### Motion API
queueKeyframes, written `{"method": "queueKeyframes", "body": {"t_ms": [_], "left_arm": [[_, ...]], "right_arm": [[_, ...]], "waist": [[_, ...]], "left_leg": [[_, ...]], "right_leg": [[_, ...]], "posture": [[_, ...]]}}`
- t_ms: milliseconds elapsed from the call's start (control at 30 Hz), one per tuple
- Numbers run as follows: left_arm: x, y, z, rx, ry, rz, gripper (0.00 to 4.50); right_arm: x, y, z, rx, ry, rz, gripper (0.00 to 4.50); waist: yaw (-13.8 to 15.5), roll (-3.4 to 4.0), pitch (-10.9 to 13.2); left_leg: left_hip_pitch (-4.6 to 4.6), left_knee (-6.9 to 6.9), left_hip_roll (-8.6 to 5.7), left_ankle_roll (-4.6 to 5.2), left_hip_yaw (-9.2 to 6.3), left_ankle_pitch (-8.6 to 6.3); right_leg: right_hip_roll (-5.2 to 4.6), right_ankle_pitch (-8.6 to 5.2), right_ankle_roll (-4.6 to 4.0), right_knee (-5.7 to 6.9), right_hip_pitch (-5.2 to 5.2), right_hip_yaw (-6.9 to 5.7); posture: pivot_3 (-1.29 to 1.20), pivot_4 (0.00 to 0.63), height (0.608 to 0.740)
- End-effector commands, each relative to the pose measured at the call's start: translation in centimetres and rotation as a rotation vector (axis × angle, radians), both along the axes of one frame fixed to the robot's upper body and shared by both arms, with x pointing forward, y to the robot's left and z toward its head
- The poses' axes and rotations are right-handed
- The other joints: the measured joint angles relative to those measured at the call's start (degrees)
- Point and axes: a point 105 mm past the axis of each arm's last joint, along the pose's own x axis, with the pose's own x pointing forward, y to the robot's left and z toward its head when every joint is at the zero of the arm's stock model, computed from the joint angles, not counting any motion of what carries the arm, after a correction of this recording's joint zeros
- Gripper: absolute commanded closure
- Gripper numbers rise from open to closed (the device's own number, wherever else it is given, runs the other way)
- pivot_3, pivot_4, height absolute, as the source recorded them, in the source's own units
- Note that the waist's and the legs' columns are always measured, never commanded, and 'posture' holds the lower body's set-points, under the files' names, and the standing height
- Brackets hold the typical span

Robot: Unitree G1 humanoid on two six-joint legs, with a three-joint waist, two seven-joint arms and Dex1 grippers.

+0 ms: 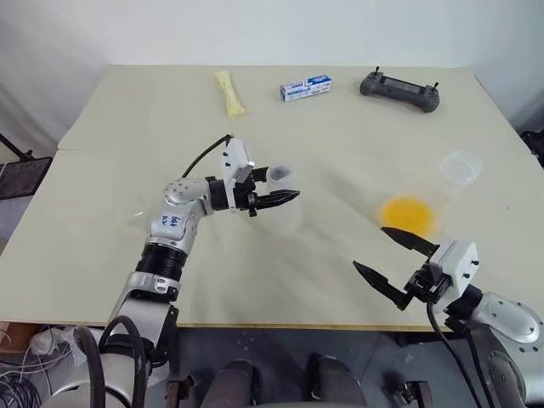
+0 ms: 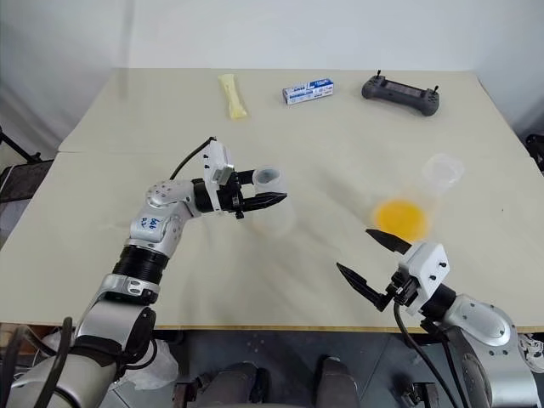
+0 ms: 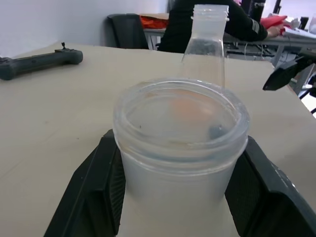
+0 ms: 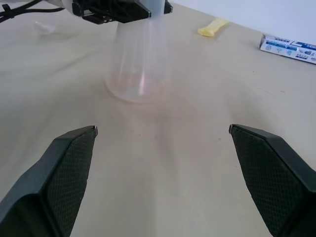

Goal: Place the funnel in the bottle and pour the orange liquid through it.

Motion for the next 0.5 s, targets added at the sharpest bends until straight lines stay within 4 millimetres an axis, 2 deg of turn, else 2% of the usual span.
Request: {"method": "queueKeyframes", "body": {"t_ms": [33,233,267,300,400,433,500], "left_arm": [[-0.22,-0.67,1.03,0.008,-0.047,-0.031,2.20],[-0.42,-0.88,0.21,0.034,-0.023,-0.038,2.20],[-0.43,-0.91,0.21,0.027,-0.018,-0.035,1.47],[-0.46,-0.95,0.23,0.020,-0.016,-0.036,1.26],[-0.68,-1.00,0.28,0.009,-0.014,-0.045,0.24],[-0.71,-1.01,0.32,0.005,-0.014,-0.045,0.03],[-0.69,-0.96,0.31,0.004,-0.011,-0.040,0.03]], "right_arm": [[-0.61,0.42,1.15,0.007,-0.043,0.003,0.00],[-0.83,0.67,1.11,0.013,-0.044,-0.008,0.00],[-0.85,0.70,1.10,0.013,-0.044,-0.008,0.00],[-0.85,0.70,1.09,0.013,-0.044,-0.008,0.00],[-0.76,0.71,1.13,0.011,-0.046,-0.009,0.00],[-0.73,0.70,1.15,0.010,-0.046,-0.009,0.00],[-0.66,0.69,1.17,0.008,-0.047,-0.009,0.00]], "waist": [[0.0,0.00,0.0],[0.0,0.00,0.0],[0.0,0.00,0.0],[0.0,0.00,0.0],[0.0,0.00,0.0],[0.0,0.00,0.0],[0.0,0.00,0.0]], "left_leg": [[-0.01,0.01,0.00,0.00,-0.01,0.00],[-0.03,0.03,0.00,0.01,-0.03,0.00],[-0.03,0.04,0.00,0.01,-0.03,0.00],[-0.03,0.04,0.00,0.01,-0.03,0.00],[-0.03,0.06,0.00,0.01,-0.04,0.00],[-0.03,0.06,0.00,0.01,-0.04,0.00],[-0.03,0.06,0.00,0.01,-0.04,0.00]], "right_leg": [[0.00,0.00,0.00,0.00,0.00,0.00],[0.00,0.00,0.01,0.01,-0.01,-0.01],[0.00,0.00,0.00,0.01,-0.01,-0.01],[0.00,0.00,0.00,0.01,-0.01,-0.01],[0.00,0.00,0.01,0.02,0.00,-0.01],[0.00,0.00,0.01,0.02,0.00,0.00],[0.00,0.00,0.01,0.03,0.00,0.00]], "posture": [[0.00,0.150,0.740],[0.00,0.150,0.740],[0.00,0.150,0.740],[0.00,0.150,0.740],[0.00,0.150,0.740],[0.00,0.150,0.740],[0.00,0.150,0.740]]}}
